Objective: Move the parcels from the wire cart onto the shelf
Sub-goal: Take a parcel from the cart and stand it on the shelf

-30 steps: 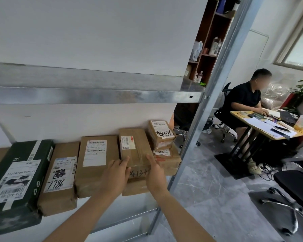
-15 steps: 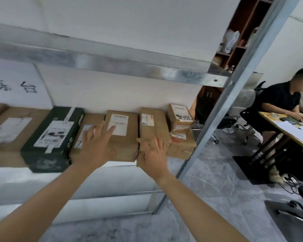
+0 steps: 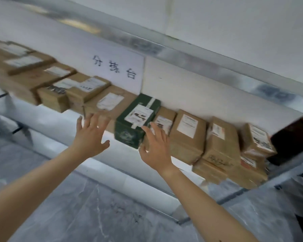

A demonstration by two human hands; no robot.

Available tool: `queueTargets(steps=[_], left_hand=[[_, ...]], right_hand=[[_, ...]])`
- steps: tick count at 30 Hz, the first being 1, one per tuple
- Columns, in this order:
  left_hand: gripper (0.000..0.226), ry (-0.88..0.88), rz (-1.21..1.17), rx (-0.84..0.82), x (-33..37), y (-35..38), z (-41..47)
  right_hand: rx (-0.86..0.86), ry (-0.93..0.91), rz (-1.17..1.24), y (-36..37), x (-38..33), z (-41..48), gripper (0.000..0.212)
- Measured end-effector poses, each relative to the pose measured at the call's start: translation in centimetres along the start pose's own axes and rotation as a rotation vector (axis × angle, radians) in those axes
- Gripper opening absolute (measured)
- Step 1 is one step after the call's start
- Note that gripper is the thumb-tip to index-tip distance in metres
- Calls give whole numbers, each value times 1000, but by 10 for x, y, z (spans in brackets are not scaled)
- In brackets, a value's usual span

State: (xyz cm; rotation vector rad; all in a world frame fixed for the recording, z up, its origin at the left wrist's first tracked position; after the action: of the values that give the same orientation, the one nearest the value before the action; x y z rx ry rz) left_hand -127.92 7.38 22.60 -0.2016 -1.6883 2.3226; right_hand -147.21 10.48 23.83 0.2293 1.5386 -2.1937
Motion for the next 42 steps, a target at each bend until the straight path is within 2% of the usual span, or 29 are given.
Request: queueTargets(steps=[5, 15, 22, 27, 34, 42], left_hand=[[85, -115, 52, 1, -112, -20, -67], [80, -476, 142, -67, -372, -68, -222], [79, -742, 249, -66, -503, -110, -310], [81, -940, 261, -88, -564, -110, -365], [81, -1109, 249, -150, -649, -85, -378], [81, -1190, 270, -240, -780, -60, -310]], right_hand=[[-63, -258, 20, 67, -122, 24, 58], [-269, -488, 161, 216, -376, 40, 53], [-367, -562, 193, 288, -511, 53, 53], [-498, -707, 187, 344, -581, 55, 57], [-596, -805, 286, 428, -660, 99, 52], [-678, -840, 407, 519, -743, 218, 48]])
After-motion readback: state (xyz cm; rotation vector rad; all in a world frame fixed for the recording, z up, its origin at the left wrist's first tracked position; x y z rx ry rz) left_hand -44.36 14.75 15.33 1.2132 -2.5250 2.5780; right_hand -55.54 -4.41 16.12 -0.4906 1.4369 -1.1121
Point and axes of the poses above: each hand's wrist, its own z-axis towards the middle knuckle, its own y-axis out of the palm, x = y × z, the point moved 10 cm from there along z, towards the middle knuckle, and after that the axes turned 6 degrees about y, right-handed, at the moved point
